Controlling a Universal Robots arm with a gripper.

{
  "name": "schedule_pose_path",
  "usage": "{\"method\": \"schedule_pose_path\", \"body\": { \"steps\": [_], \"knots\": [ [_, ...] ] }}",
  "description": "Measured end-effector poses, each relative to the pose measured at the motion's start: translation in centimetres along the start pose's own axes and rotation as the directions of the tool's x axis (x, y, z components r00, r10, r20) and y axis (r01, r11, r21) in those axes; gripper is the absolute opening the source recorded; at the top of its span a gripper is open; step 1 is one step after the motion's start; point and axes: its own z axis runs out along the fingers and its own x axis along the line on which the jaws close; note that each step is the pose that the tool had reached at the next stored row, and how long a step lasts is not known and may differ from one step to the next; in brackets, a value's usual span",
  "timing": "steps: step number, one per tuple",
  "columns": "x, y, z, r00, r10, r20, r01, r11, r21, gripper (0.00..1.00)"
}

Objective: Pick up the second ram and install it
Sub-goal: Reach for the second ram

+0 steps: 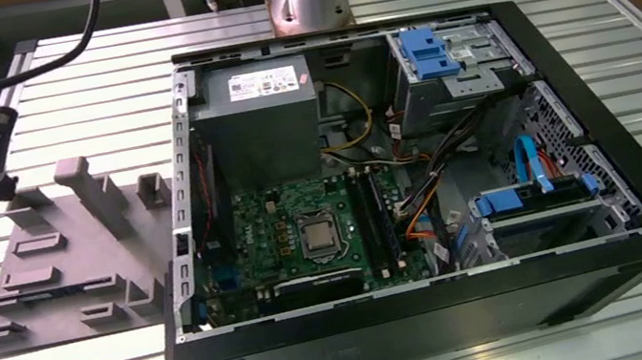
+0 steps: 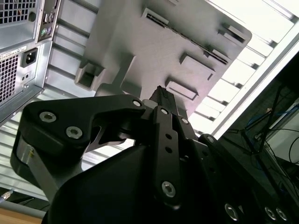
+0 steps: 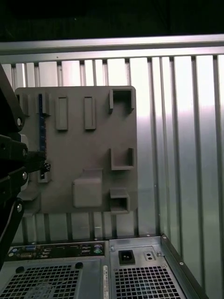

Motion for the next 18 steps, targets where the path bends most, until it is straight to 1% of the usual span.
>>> {"method": "schedule_pose_path", "body": {
  "steps": [18],
  "knots": [
    [0.29, -0.66, 0.35, 1.0000, 0.000, 0.0000, 0.000, 1.0000, 0.0000, 0.11]
  ]
}}
